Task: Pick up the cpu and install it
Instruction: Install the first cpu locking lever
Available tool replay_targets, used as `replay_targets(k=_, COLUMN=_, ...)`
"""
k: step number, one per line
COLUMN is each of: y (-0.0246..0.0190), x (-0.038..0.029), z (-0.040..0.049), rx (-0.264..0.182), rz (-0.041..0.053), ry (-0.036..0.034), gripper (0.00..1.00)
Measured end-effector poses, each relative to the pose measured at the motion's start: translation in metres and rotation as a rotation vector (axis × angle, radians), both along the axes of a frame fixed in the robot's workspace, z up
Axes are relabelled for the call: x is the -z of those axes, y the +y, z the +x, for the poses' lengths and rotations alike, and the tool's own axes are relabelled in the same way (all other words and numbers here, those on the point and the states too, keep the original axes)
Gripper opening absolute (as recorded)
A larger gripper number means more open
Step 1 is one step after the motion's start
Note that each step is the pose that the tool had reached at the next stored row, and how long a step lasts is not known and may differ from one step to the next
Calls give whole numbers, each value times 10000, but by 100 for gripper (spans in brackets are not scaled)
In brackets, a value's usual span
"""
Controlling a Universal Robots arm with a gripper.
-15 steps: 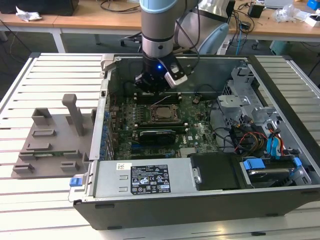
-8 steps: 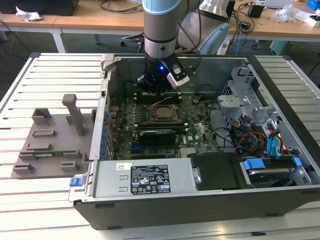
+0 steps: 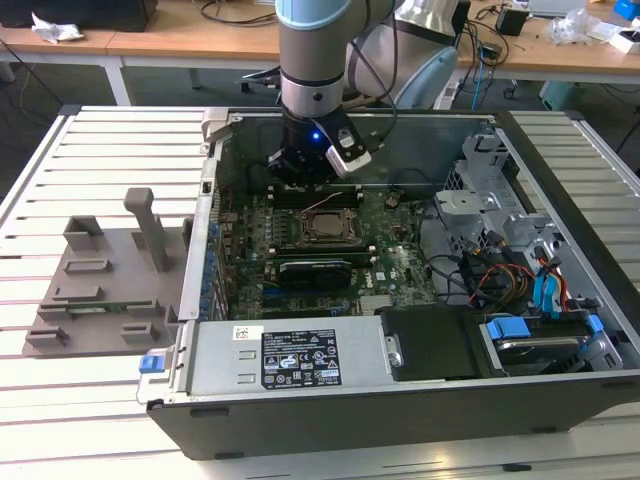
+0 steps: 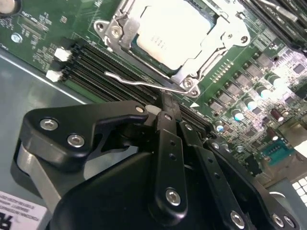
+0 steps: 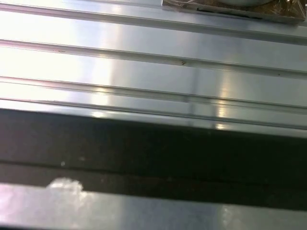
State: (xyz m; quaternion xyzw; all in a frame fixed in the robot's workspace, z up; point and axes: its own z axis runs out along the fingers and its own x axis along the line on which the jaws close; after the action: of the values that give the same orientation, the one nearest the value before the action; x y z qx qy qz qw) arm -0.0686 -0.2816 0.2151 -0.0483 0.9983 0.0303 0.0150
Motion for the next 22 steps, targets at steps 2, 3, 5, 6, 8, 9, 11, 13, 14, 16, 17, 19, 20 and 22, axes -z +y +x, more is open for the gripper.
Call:
replay_targets(k=2, y=-18, x=0, z=0, rx=0, rz=-6, ry=0, gripper=11)
replay_targets(k=3, y=-22, x=0, z=-1, rx=0, rz=-6, ry=0, gripper=11)
replay_targets(k=5, y=-26, x=0, z=3, rx=0, rz=-6, ry=-1, gripper=11)
replay_targets(k=6, y=-27, x=1, z=8, rx=-1, rz=-7, ry=0, gripper=11)
replay_targets(k=8, y=-27, x=4, z=25, rx=-3, rz=-6, ry=0, gripper=11)
replay_targets(k=9, y=-27, x=6, z=35, rx=-3, rz=-6, ry=1, gripper=11)
replay_targets(k=11, y=-28, x=10, z=65, rx=-6, rz=-7, ry=4, gripper=11)
replay_targets(k=13, y=-28, x=14, z=99, rx=-9, rz=-7, ry=8, gripper=11)
replay_targets(k=14, y=-28, x=17, z=112, rx=-9, rz=-7, ry=11, gripper=11)
replay_targets(k=16, y=-28, x=25, z=138, rx=-11, rz=-7, ry=17, gripper=11)
replay_targets(k=17, y=-28, x=31, z=151, rx=-11, rz=-8, ry=19, gripper=11)
replay_targets(k=19, y=-28, x=52, z=195, rx=-15, rz=-13, ry=26, gripper=11)
replay_targets(k=20, y=-28, x=62, z=210, rx=-14, rz=-35, ry=27, gripper=11)
replay_targets(k=22, y=-28, x=73, z=233, rx=-13, rz=-52, ry=30, gripper=11)
